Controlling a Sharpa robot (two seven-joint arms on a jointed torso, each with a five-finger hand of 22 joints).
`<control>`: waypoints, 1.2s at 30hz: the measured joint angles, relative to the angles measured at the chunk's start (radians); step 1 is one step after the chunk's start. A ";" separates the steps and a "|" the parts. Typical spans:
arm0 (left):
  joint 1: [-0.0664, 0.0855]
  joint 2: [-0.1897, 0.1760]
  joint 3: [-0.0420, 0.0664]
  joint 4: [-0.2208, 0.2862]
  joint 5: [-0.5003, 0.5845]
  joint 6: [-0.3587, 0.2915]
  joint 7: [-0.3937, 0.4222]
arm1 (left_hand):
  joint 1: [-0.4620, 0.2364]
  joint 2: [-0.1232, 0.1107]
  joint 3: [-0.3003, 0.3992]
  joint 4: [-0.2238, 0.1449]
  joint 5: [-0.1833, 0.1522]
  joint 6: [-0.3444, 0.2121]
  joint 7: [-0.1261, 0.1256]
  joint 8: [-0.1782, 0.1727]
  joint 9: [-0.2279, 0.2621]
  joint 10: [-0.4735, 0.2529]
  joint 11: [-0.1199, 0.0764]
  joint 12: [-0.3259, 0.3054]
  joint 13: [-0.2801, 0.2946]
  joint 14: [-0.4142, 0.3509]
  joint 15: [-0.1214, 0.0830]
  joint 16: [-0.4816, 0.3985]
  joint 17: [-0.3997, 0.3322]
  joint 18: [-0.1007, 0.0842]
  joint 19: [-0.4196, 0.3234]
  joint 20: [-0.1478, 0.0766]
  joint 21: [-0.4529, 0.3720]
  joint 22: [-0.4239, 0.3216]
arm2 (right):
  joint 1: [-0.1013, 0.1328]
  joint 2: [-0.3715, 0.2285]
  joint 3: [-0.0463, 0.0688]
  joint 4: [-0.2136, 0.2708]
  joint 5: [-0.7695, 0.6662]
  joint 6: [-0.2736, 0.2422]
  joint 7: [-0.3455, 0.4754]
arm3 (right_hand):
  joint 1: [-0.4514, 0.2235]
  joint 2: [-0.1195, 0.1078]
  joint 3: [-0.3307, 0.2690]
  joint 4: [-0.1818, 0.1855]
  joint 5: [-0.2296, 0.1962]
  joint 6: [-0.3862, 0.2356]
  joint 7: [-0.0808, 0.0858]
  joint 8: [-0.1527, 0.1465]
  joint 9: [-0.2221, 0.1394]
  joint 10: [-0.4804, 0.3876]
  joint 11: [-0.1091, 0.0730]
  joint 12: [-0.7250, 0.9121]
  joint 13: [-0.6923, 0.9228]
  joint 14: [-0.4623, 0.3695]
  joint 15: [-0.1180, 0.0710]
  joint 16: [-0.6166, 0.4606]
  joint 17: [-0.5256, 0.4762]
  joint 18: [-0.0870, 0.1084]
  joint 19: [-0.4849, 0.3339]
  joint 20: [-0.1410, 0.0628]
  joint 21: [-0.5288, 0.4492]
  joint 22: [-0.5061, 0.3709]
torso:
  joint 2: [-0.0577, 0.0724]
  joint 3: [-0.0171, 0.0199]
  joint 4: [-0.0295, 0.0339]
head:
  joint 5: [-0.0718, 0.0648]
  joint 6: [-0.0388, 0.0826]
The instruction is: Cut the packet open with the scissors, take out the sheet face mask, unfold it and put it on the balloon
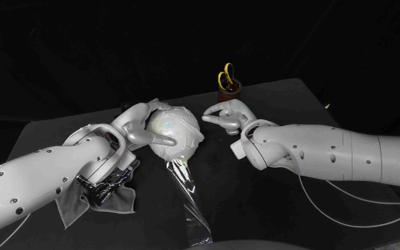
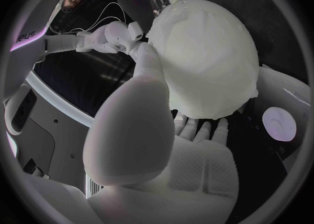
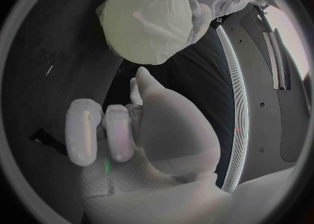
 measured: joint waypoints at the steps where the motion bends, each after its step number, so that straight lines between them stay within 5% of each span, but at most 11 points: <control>1: 0.000 0.000 0.000 0.000 0.000 0.000 0.000 | 0.000 0.000 0.000 0.000 0.000 0.000 0.000 0.000 0.000 0.000 0.000 0.000 0.000 0.000 0.000 0.000 0.000 0.000 0.000 0.000 0.000 0.000 | 0.000 -0.001 0.000 0.005 -0.001 0.007 0.000 | -0.036 -0.016 -0.020 0.020 0.000 -0.023 0.011 -0.017 -0.008 0.009 0.005 -0.003 -0.023 0.005 0.005 0.000 0.000 0.000 -0.002 0.004 -0.005 0.000 | 0.000 0.0000 0.0000 | 0.000 0.000; 7: 0.000 0.000 0.000 0.000 0.001 0.000 0.000 | 0.000 0.000 0.000 0.000 0.000 0.000 0.000 0.000 0.000 0.000 0.000 0.000 0.000 0.000 0.000 0.000 -0.001 0.000 0.000 0.000 0.000 0.000 | 0.000 -0.003 0.000 0.032 -0.010 0.054 0.000 | -0.125 -0.064 -0.094 0.085 0.000 -0.097 0.048 -0.076 -0.041 0.028 0.041 0.001 -0.031 0.004 0.041 0.000 0.001 0.000 0.000 0.036 -0.008 0.000 | 0.000 0.0000 0.0000 | 0.001 0.001; 17: 0.000 0.001 0.000 0.000 0.002 0.000 0.000 | 0.000 0.000 0.000 0.000 0.000 0.000 0.000 0.000 0.000 0.000 0.000 0.000 0.000 0.000 0.000 0.000 -0.001 0.000 0.000 0.000 0.000 0.000 | 0.000 0.007 0.000 0.034 -0.020 0.098 -0.007 | -0.125 -0.068 -0.132 0.106 0.000 -0.105 0.056 -0.096 -0.058 0.030 0.049 0.001 -0.027 0.004 0.048 0.000 0.001 0.000 -0.001 0.052 -0.008 -0.001 | 0.000 0.0000 0.0000 | 0.001 0.002; 30: 0.000 0.000 0.000 0.000 0.003 0.000 0.000 | 0.000 0.000 0.000 0.000 0.000 0.000 0.000 0.000 -0.002 0.000 0.000 0.000 0.000 0.000 0.000 0.000 -0.001 0.000 0.000 0.000 0.000 0.000 | 0.000 0.022 0.000 0.028 -0.021 0.110 -0.014 | -0.093 -0.052 -0.174 0.118 0.000 -0.107 0.061 -0.109 -0.075 0.033 0.055 -0.001 -0.028 0.004 0.055 0.001 0.000 -0.001 0.000 0.065 -0.008 0.000 | 0.000 -0.0003 0.0005 | 0.000 0.005; 36: 0.000 0.001 0.000 0.000 0.003 0.001 0.000 | 0.000 0.000 0.000 0.000 0.000 0.000 0.000 0.000 -0.002 0.000 0.000 0.000 0.000 0.000 0.000 0.000 -0.001 0.000 0.000 0.000 0.000 0.000 | 0.000 0.023 0.001 0.034 -0.023 0.097 -0.010 | 0.006 -0.019 -0.148 0.080 0.000 -0.004 0.034 -0.072 -0.077 0.027 0.045 0.004 -0.021 -0.002 0.051 0.000 0.000 -0.001 0.000 0.065 0.019 0.000 | 0.000 -0.0002 0.0005 | 0.000 0.005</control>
